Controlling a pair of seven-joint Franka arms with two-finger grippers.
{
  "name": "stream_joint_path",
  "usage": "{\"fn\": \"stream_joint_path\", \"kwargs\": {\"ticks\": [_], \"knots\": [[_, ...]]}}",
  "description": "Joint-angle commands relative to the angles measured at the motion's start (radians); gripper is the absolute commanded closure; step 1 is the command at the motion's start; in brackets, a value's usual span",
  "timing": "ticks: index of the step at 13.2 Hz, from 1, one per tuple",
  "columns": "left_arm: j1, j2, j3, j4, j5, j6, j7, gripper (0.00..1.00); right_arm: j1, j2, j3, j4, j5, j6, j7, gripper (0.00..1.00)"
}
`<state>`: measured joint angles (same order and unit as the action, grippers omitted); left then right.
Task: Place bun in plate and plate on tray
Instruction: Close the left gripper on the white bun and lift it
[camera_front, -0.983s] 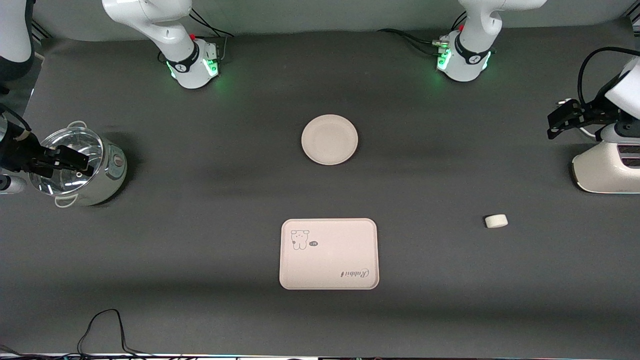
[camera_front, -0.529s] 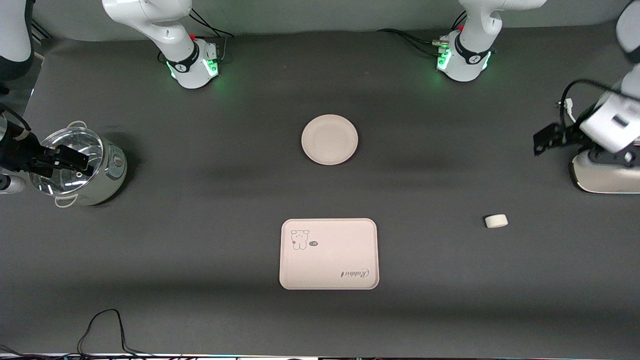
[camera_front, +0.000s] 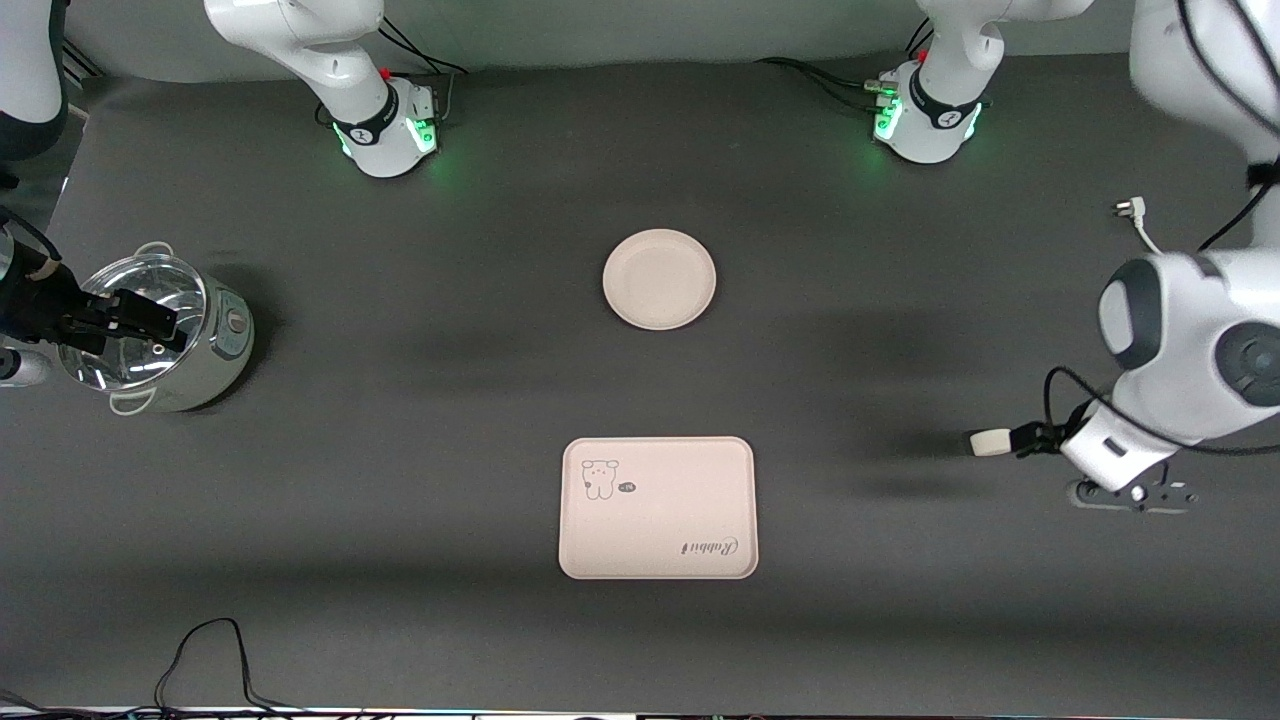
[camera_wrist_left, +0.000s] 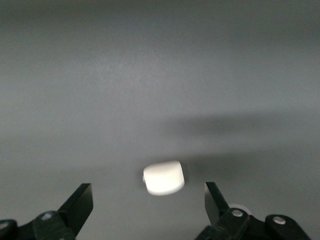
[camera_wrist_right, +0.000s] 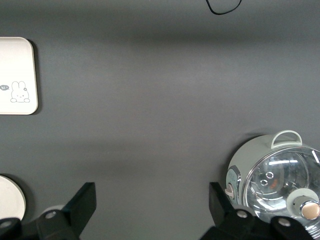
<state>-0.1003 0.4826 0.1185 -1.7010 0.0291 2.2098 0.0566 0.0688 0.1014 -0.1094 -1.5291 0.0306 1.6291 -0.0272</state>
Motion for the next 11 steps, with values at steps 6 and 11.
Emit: {"fn": "stream_joint_path", "kwargs": {"ticks": [6, 11], "knots": [[0.001, 0.122, 0.036, -0.067, -0.072, 0.117, -0.003, 0.00, 0.009, -0.020, -0.003, -0.014, -0.015, -0.006, -0.016, 0.00], [-0.010, 0.111, 0.035, -0.167, -0.138, 0.184, 0.005, 0.00, 0.011, -0.020, -0.003, -0.016, -0.017, -0.006, -0.016, 0.00]]}}
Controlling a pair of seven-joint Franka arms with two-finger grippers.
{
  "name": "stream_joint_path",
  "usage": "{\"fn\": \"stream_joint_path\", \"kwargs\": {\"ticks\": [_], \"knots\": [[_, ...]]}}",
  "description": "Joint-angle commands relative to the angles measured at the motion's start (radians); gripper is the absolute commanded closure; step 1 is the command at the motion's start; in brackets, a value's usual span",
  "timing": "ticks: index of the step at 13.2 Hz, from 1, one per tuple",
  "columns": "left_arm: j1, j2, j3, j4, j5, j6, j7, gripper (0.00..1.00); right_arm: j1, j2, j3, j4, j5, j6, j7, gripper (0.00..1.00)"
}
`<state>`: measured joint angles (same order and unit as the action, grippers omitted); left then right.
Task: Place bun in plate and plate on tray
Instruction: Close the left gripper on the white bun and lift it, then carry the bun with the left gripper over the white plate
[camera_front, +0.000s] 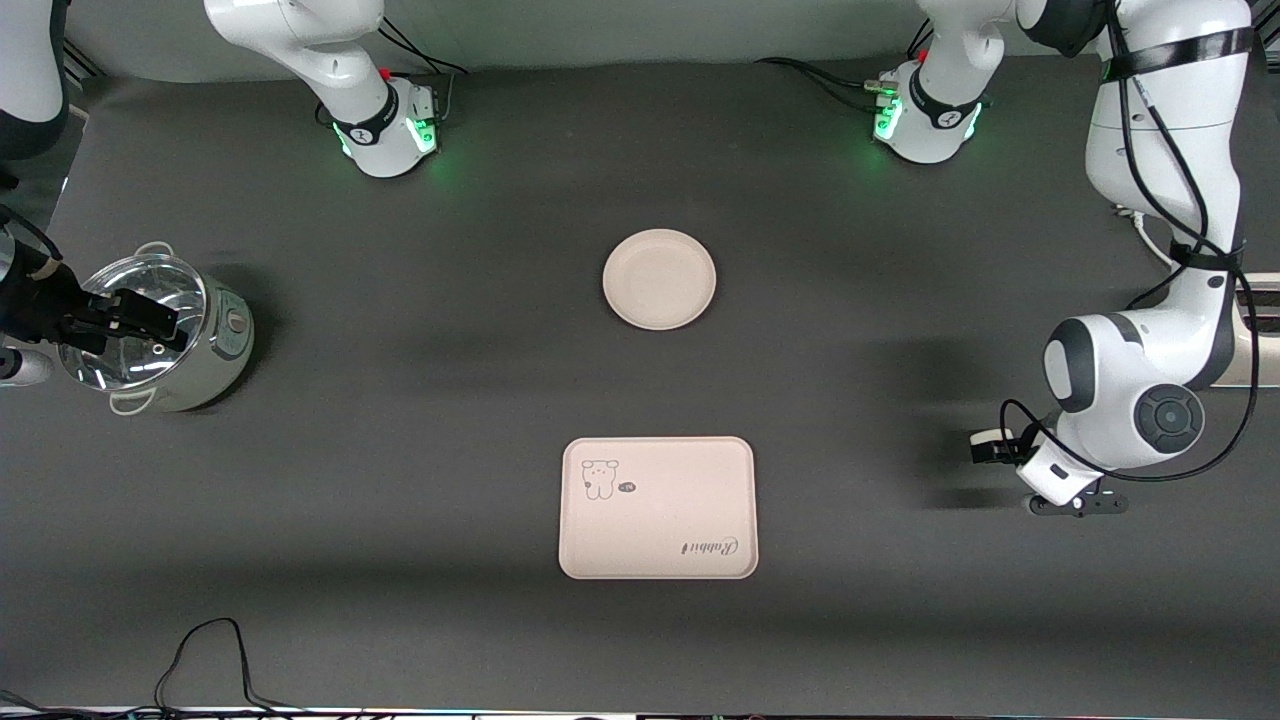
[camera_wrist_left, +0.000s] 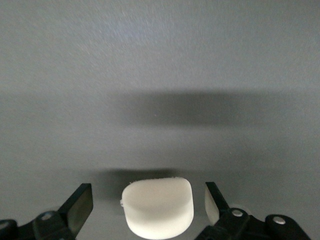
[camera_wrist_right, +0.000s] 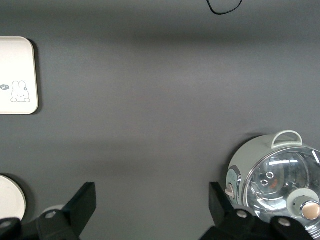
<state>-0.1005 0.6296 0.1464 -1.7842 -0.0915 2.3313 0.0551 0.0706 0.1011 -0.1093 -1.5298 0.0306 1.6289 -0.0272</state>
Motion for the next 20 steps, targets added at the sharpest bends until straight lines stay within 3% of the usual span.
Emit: {"fn": "stream_joint_path", "kwargs": {"ticks": [1, 3, 4, 5, 7, 8, 13, 16, 18, 20], "knots": [[-0.010, -0.037, 0.007, -0.116, -0.017, 0.106, 0.009, 0.00, 0.009, -0.020, -0.003, -0.015, -0.017, -0.006, -0.016, 0.00], [-0.008, -0.048, 0.005, -0.130, -0.017, 0.099, 0.009, 0.03, 0.009, -0.018, -0.003, -0.015, -0.017, -0.006, -0.019, 0.00], [-0.008, -0.051, 0.005, -0.129, -0.019, 0.083, 0.009, 0.22, 0.009, -0.020, -0.003, -0.015, -0.017, -0.006, -0.017, 0.00], [-0.008, -0.056, 0.002, -0.127, -0.019, 0.062, 0.008, 0.51, 0.009, -0.018, -0.004, -0.015, -0.017, -0.006, -0.017, 0.00], [-0.010, -0.070, 0.001, -0.104, -0.020, -0.008, 0.005, 0.96, 0.009, -0.020, -0.004, -0.016, -0.017, -0.006, -0.022, 0.00], [-0.010, -0.076, -0.002, -0.077, -0.020, -0.064, 0.005, 1.00, 0.009, -0.020, -0.004, -0.015, -0.017, -0.006, -0.022, 0.00], [-0.065, -0.197, -0.002, 0.012, -0.020, -0.277, -0.014, 1.00, 0.009, -0.018, -0.006, -0.015, -0.017, -0.006, -0.022, 0.00], [-0.165, -0.241, -0.005, 0.174, -0.017, -0.510, -0.138, 1.00, 0.009, -0.018, -0.006, -0.016, -0.017, -0.006, -0.023, 0.00], [-0.206, -0.287, -0.098, 0.216, -0.020, -0.584, -0.254, 1.00, 0.009, -0.018, -0.007, -0.016, -0.017, -0.006, -0.022, 0.00], [-0.211, -0.330, -0.259, 0.181, -0.014, -0.563, -0.445, 1.00, 0.009, -0.018, -0.007, -0.016, -0.017, -0.004, -0.023, 0.00]]}}
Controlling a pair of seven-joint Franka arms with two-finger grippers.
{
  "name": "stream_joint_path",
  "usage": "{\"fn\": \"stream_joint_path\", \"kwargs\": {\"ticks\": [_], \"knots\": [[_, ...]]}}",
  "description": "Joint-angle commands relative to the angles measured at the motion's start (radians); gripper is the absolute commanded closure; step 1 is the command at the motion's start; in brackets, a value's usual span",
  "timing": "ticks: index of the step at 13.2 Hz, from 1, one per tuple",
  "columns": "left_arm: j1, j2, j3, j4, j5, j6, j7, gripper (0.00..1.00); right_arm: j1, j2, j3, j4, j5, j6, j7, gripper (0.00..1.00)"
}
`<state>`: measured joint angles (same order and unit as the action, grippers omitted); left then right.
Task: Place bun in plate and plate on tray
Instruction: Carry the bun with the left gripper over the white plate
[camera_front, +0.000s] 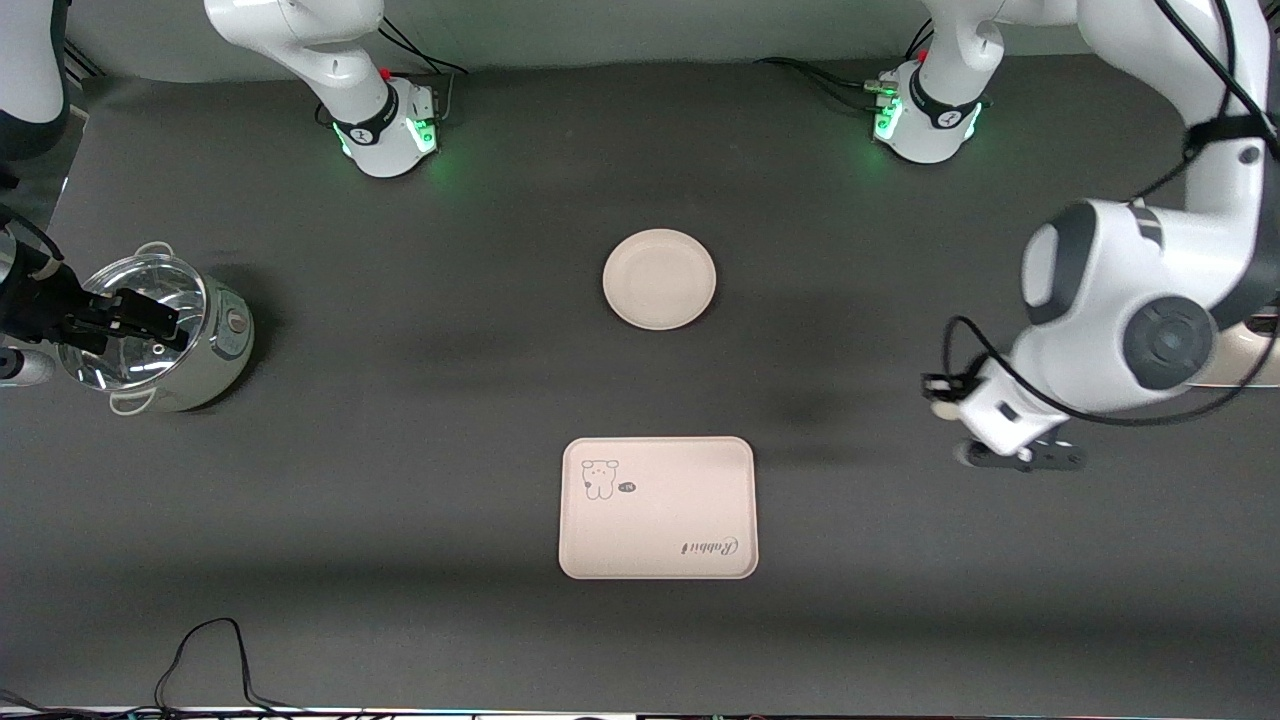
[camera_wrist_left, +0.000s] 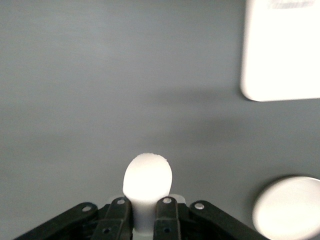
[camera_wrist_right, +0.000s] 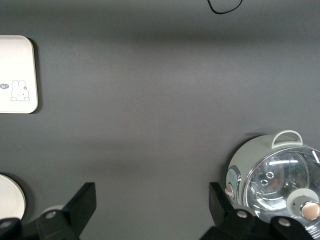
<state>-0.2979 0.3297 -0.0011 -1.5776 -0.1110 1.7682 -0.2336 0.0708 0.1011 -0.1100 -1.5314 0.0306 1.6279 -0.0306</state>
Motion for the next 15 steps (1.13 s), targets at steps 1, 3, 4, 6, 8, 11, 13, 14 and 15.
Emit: {"fn": "stream_joint_path", "kwargs": {"ticks": [1, 3, 4, 6, 8, 11, 13, 14, 15], "knots": [[-0.013, -0.047, -0.182, -0.060, 0.005, 0.040, -0.243, 1.00, 0.007, -0.018, -0.007, -0.015, -0.017, -0.005, -0.020, 0.00], [-0.018, -0.087, -0.308, -0.171, 0.013, 0.164, -0.347, 1.00, 0.009, -0.018, -0.007, -0.016, -0.017, -0.003, -0.019, 0.00], [-0.041, -0.098, -0.362, -0.230, 0.020, 0.228, -0.437, 1.00, 0.009, -0.018, -0.007, -0.016, -0.017, -0.005, -0.020, 0.00], [-0.108, -0.092, -0.424, -0.321, 0.085, 0.347, -0.586, 1.00, 0.009, -0.018, -0.007, -0.016, -0.017, -0.005, -0.020, 0.00], [-0.144, -0.061, -0.477, -0.404, 0.123, 0.474, -0.682, 1.00, 0.009, -0.018, -0.007, -0.018, -0.017, -0.003, -0.019, 0.00], [-0.193, -0.011, -0.516, -0.473, 0.200, 0.573, -0.798, 1.00, 0.009, -0.018, -0.008, -0.023, -0.017, -0.003, -0.020, 0.00], [-0.214, 0.066, -0.517, -0.467, 0.311, 0.627, -0.919, 1.00, 0.009, -0.018, -0.008, -0.023, -0.017, -0.005, -0.020, 0.00], [-0.222, 0.113, -0.516, -0.464, 0.364, 0.678, -0.967, 1.00, 0.009, -0.020, -0.008, -0.024, -0.017, -0.005, -0.020, 0.00], [-0.222, 0.144, -0.507, -0.463, 0.411, 0.706, -0.984, 1.00, 0.009, -0.018, -0.008, -0.023, -0.017, -0.005, -0.020, 0.00]]}}
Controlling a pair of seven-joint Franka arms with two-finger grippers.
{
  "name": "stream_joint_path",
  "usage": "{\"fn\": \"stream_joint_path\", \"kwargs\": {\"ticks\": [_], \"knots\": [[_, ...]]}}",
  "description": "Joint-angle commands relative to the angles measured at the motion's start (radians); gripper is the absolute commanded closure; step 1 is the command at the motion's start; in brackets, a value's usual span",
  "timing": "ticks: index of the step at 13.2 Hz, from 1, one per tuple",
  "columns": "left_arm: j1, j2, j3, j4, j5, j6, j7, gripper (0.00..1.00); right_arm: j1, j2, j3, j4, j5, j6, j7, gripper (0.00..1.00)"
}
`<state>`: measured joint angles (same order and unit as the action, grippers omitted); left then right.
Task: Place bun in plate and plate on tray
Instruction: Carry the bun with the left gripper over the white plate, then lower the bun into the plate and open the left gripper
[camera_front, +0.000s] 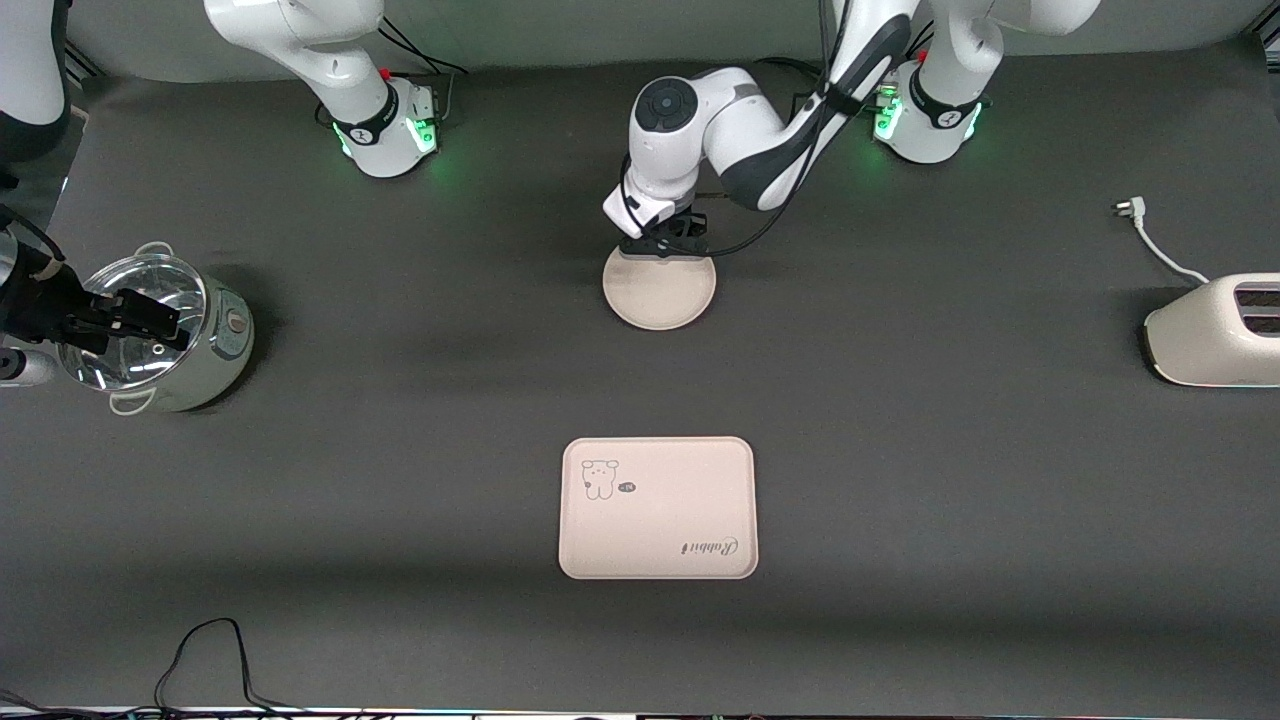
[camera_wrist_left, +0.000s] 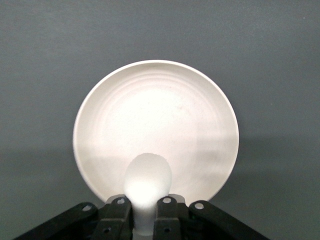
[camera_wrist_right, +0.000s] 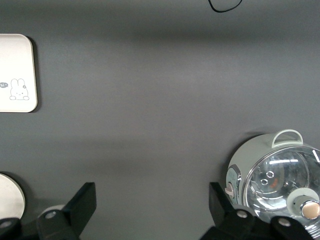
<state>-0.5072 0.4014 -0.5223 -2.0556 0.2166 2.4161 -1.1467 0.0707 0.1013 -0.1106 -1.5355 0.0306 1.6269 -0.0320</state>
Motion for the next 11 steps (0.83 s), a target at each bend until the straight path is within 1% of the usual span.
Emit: {"fn": "stream_joint_path", "kwargs": {"ticks": [1, 3, 5, 6, 7, 8, 11], "knots": [[-0.011, 0.097, 0.024, 0.023, 0.116, 0.064, -0.073, 1.00, 0.009, -0.018, -0.008, -0.018, -0.017, -0.004, -0.017, 0.00], [-0.022, 0.146, 0.038, 0.051, 0.133, 0.064, -0.088, 1.00, 0.009, -0.018, -0.008, -0.020, -0.017, -0.002, -0.019, 0.00], [-0.027, 0.159, 0.047, 0.064, 0.171, 0.063, -0.126, 1.00, 0.009, -0.018, -0.008, -0.020, -0.017, -0.002, -0.019, 0.00], [-0.027, 0.159, 0.047, 0.065, 0.172, 0.061, -0.128, 0.85, 0.009, -0.018, -0.008, -0.020, -0.017, -0.002, -0.017, 0.00], [-0.027, 0.163, 0.047, 0.058, 0.175, 0.061, -0.130, 0.42, 0.009, -0.018, -0.008, -0.020, -0.017, -0.002, -0.019, 0.00], [-0.025, 0.171, 0.047, 0.057, 0.197, 0.063, -0.131, 0.00, 0.009, -0.018, -0.008, -0.021, -0.017, -0.002, -0.019, 0.00], [-0.024, 0.171, 0.047, 0.055, 0.216, 0.060, -0.131, 0.00, 0.009, -0.018, -0.008, -0.020, -0.017, -0.002, -0.019, 0.00]]}}
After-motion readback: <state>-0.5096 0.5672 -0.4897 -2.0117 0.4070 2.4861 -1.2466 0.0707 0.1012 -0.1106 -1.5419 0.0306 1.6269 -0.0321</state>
